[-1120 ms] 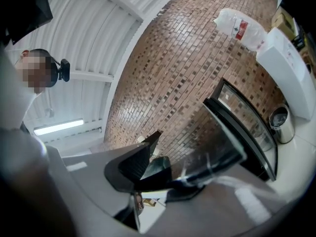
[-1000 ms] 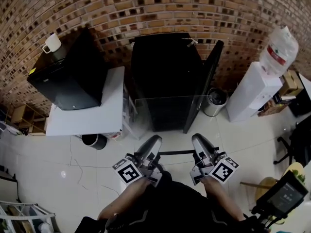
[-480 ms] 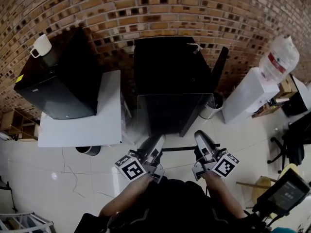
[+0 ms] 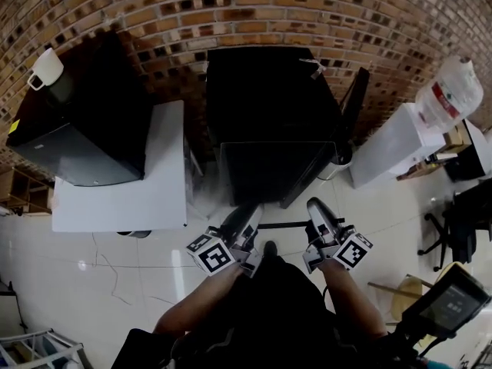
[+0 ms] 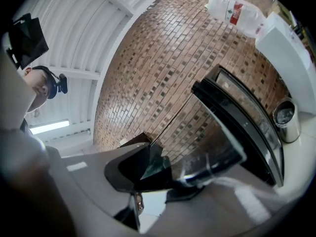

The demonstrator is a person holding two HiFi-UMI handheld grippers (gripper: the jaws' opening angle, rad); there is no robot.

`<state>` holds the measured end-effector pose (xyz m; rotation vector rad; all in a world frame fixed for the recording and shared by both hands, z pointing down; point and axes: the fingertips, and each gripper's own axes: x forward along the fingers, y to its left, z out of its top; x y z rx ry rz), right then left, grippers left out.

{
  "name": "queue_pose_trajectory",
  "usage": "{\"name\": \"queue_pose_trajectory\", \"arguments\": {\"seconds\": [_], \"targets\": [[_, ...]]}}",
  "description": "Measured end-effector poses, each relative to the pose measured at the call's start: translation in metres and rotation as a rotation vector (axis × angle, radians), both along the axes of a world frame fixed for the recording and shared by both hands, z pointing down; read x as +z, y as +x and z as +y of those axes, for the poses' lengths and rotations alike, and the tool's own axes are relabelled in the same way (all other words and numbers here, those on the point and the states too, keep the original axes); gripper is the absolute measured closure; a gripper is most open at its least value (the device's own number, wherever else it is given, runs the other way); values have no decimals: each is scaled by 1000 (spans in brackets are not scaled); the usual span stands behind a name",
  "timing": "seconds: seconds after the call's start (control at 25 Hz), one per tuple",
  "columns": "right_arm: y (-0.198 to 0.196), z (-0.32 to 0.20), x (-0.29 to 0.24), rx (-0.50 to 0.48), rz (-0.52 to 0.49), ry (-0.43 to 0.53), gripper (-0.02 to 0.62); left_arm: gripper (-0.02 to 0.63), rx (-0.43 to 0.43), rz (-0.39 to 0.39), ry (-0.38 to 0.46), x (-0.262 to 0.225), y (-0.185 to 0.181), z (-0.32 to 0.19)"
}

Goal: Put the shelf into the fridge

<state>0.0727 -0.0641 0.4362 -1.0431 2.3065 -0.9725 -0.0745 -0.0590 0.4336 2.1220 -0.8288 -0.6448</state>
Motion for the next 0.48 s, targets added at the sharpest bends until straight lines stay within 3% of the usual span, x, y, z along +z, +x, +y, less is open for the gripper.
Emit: {"name": "queue_pose_trajectory", "arguments": {"seconds": [0.2,0.48], "targets": [[10,-24,26,-45,-16,-45,489,522,-34,4,-37,29,13,-20],[21,-54,65,-88,-23,-107,491,517,-80,-48,-90,59,23,-41]]}}
